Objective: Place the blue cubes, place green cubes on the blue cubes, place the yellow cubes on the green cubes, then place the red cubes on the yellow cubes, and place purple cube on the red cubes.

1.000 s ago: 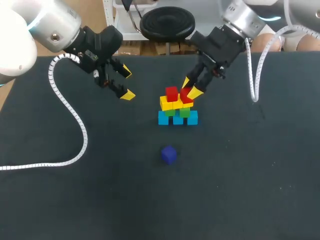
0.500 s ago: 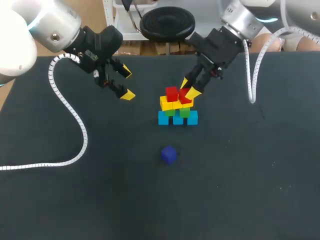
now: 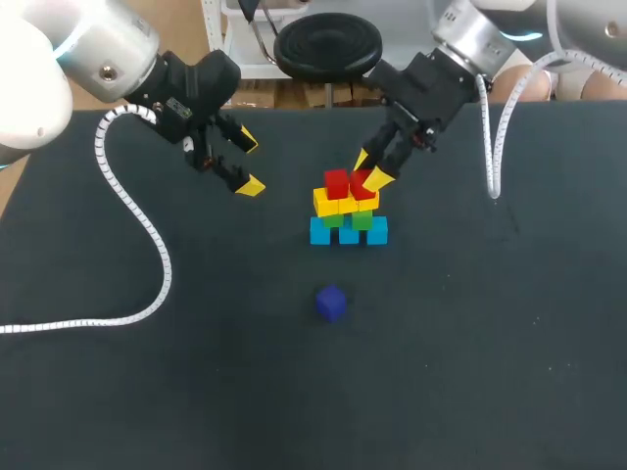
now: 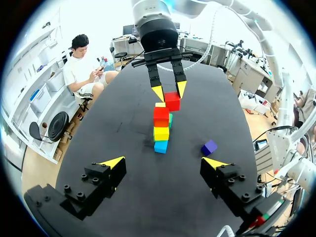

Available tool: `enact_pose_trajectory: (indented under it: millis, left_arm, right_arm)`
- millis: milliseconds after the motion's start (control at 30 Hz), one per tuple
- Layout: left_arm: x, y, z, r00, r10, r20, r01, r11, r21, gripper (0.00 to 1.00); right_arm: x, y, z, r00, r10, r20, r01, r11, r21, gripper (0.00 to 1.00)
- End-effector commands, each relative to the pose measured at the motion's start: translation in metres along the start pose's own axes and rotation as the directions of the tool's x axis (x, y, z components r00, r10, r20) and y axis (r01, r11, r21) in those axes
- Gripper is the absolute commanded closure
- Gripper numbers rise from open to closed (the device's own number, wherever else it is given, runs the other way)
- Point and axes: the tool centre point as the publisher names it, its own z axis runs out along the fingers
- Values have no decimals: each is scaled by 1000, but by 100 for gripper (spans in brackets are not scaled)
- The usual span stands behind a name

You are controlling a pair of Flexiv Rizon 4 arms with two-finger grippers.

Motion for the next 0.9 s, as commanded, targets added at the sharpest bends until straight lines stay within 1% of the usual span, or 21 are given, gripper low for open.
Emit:
enact_pose_trajectory:
  millis: [33,400,900]
  left_arm:
    - [0,2,0,1000,2,0,-2,1000,4,0]
    - [0,2,0,1000,2,0,-2,1000,4,0]
    - [0,2,0,1000,2,0,-2,1000,4,0]
  right_arm:
    - [0,-3,1,1000,5,-1,-5,1000,-3,100]
    - [-1,-8,1,1000,8,-1,-8,1000,-1,100]
    - [4,-6,4,1000,24,-1,-24,1000,-5,100]
